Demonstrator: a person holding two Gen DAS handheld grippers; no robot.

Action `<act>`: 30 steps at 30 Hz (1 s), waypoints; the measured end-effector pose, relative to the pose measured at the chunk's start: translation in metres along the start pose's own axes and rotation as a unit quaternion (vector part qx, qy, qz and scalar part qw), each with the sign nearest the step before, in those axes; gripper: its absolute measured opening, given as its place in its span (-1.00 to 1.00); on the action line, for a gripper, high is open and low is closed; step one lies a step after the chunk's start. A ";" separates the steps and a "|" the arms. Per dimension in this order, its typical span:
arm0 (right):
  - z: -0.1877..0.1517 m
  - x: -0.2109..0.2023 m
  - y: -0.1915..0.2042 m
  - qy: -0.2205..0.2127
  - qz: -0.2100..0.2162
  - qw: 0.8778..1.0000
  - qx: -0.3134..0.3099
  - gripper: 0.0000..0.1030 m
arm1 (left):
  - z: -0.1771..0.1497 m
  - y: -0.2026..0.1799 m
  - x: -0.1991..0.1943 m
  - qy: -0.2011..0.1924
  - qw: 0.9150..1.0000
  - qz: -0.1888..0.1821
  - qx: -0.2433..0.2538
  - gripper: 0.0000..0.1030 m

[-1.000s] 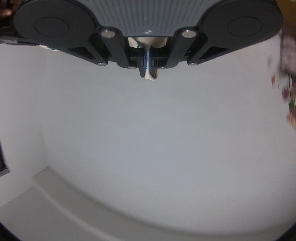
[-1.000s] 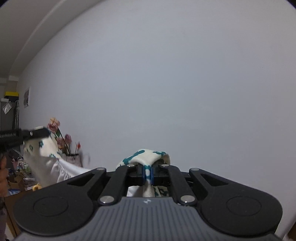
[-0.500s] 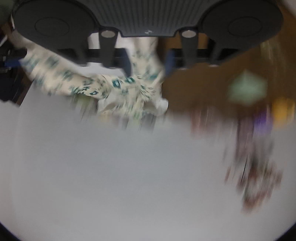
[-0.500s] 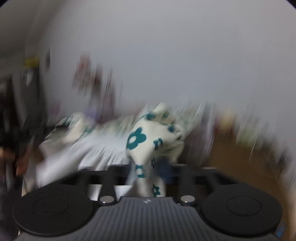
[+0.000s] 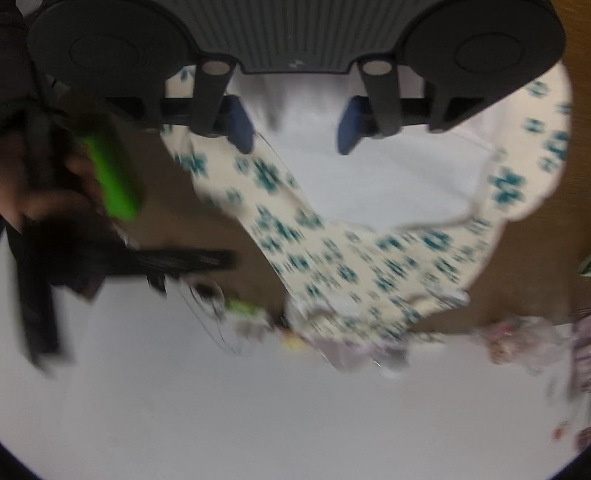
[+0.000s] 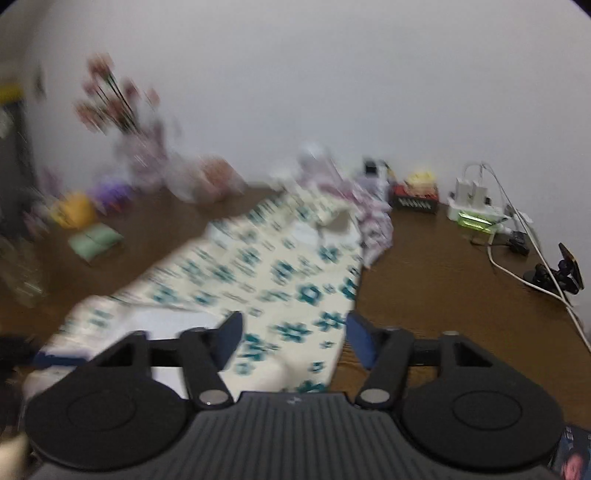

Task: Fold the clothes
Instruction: 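Lay the shirt flat on the table and open both grippers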

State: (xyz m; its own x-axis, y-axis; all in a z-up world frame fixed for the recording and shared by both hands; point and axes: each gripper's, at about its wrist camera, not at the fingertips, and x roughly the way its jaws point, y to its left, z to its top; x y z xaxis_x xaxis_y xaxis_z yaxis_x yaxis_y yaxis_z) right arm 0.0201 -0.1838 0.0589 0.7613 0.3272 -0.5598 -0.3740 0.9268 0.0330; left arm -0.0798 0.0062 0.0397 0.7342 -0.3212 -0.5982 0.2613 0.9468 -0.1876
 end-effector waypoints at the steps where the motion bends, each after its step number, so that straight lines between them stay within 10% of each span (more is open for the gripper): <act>1: -0.008 0.009 0.003 0.014 0.002 1.000 0.003 -0.45 | -0.008 -0.002 0.002 0.006 1.000 -0.003 0.007 -0.20; 6: -0.047 0.018 0.017 0.047 0.027 0.998 0.013 -0.62 | -0.032 0.029 -0.012 0.026 1.000 0.006 0.013 -0.71; 10: -0.078 -0.004 0.053 0.036 0.007 0.998 -0.060 -0.62 | -0.034 0.064 -0.020 0.031 0.999 -0.012 -0.016 -0.75; 13: -0.087 -0.025 0.082 0.047 0.005 0.995 -0.085 -0.62 | -0.030 0.090 -0.026 0.026 0.999 0.031 -0.016 -0.76; 19: -0.091 -0.055 0.135 0.066 0.159 0.981 -0.083 -0.46 | -0.013 0.123 -0.049 0.012 0.980 0.196 -0.014 -0.74; 21: -0.075 -0.062 0.126 0.034 0.167 0.983 -0.065 -0.34 | -0.010 0.117 -0.072 -0.020 0.979 0.202 -0.022 -0.24; 27: -0.016 -0.016 0.062 -0.013 0.014 1.000 -0.001 0.02 | -0.029 0.068 -0.084 -0.023 0.999 0.048 0.012 0.26; 30: 0.007 0.029 0.044 -0.002 -0.042 0.999 0.018 0.10 | -0.041 0.050 -0.058 0.017 0.998 0.060 0.030 0.12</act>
State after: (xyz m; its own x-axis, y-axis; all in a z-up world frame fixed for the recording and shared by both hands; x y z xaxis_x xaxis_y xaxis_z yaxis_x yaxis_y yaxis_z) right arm 0.0294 -0.1326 0.0504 0.7909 0.2486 -0.5592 -0.2894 0.9571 0.0161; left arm -0.1355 0.0733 0.0329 0.7412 -0.2036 -0.6397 0.2098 0.9754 -0.0673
